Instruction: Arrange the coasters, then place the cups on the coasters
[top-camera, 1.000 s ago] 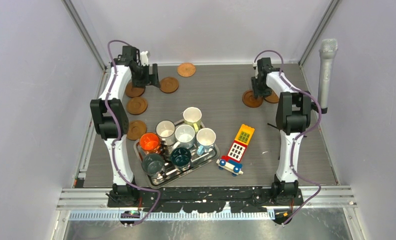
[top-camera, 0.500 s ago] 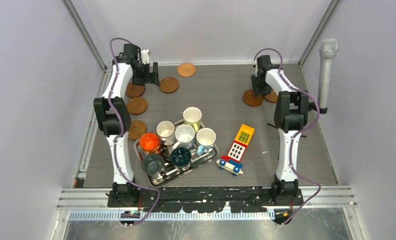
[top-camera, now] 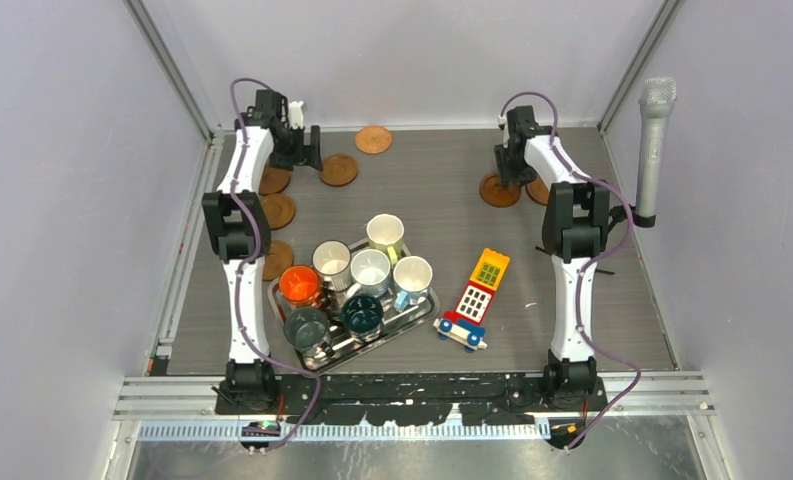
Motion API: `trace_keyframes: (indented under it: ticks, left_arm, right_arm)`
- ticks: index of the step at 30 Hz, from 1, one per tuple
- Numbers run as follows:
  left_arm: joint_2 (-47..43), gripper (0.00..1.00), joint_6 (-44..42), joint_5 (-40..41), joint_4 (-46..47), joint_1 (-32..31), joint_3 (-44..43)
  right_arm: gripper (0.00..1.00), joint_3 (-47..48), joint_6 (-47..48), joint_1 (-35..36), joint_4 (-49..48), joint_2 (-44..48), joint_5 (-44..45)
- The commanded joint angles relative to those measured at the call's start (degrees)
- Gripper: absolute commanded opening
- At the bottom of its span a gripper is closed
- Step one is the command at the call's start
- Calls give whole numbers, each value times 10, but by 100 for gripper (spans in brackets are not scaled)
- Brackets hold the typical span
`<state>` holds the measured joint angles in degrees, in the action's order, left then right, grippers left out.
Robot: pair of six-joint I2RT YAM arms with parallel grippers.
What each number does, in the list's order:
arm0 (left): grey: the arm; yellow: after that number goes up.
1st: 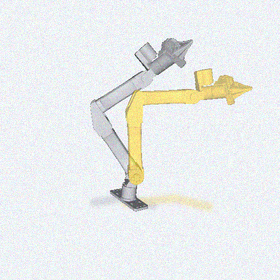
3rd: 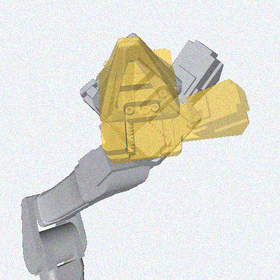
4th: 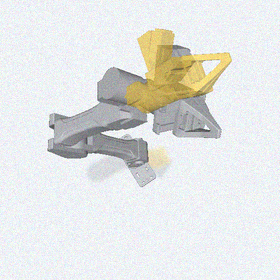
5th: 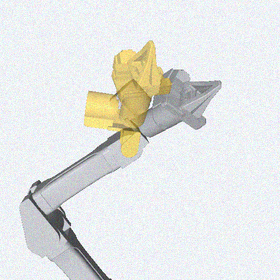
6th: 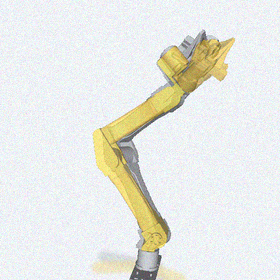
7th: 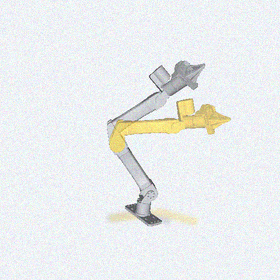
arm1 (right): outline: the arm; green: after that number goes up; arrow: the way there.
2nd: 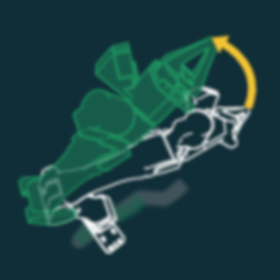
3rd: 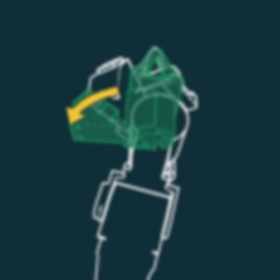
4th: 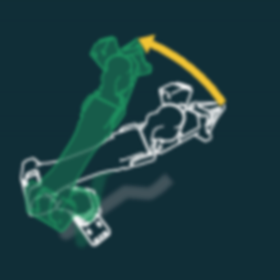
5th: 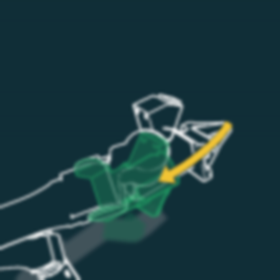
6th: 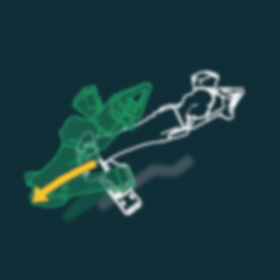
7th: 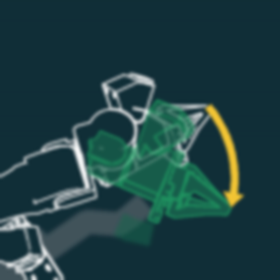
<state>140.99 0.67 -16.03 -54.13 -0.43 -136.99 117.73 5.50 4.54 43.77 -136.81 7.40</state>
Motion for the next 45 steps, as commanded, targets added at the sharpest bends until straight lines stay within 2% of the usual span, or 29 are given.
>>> trace_keyframes:
  ticks: [1,5,12,22,35,45]
  left_arm:
    - [11,89,-25,4,5,-2,-31]
    - [21,89,-28,-6,25,-3,-33]
    - [68,88,-27,-14,42,-10,-83]
    - [103,77,-52,17,62,-41,-87]
    - [93,52,-90,13,38,-136,-54]
    - [96,49,-53,-14,50,-219,-49]
  right_arm:
    - [51,23,-8,12,-5,-19,-26]
    - [58,43,-8,12,3,1,-28]
    - [62,78,-6,18,21,33,-45]
    - [67,64,-13,38,23,84,-97]
    - [67,63,-25,45,23,88,-119]
    - [68,65,-43,62,21,72,-132]
